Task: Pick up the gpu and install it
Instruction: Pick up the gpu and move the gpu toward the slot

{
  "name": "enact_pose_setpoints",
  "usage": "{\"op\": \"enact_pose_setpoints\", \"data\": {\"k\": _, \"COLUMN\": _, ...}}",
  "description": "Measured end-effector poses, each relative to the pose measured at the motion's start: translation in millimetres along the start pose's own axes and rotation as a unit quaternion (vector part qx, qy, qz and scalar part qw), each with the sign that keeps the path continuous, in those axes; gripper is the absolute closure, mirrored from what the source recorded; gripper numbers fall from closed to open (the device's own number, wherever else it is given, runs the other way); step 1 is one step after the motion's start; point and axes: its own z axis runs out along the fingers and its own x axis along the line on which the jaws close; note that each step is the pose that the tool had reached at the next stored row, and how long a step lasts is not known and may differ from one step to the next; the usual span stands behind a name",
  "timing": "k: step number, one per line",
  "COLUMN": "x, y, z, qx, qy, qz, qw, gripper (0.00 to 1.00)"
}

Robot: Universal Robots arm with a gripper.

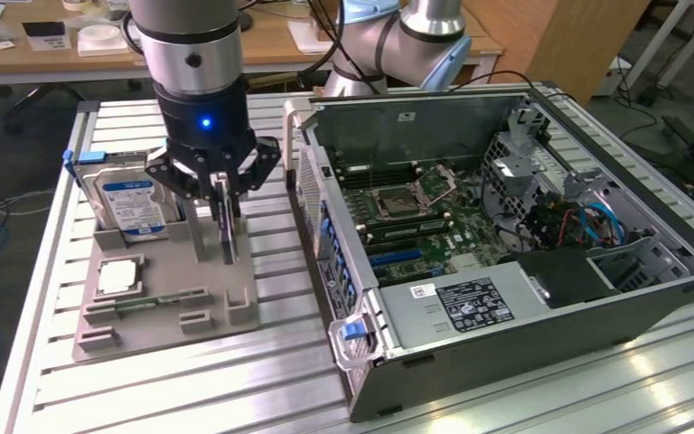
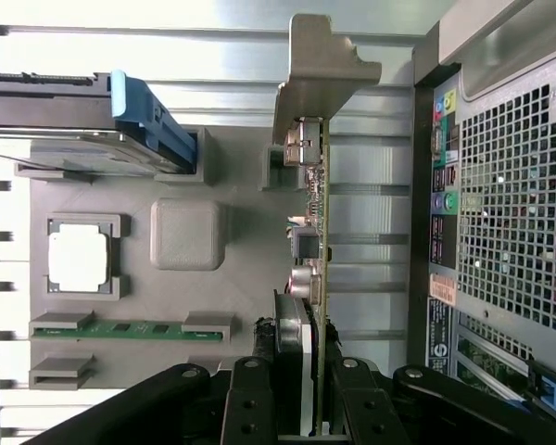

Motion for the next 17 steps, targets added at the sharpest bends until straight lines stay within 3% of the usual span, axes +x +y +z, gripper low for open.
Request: {"op": "enact_pose_setpoints", "data": {"k": 17, "x": -0.2, "y": 0.3, "z": -7.9, "qx": 0.0007, "qy": 0.0, "qz": 0.0, "qw": 1.0, "gripper": 0.72}}
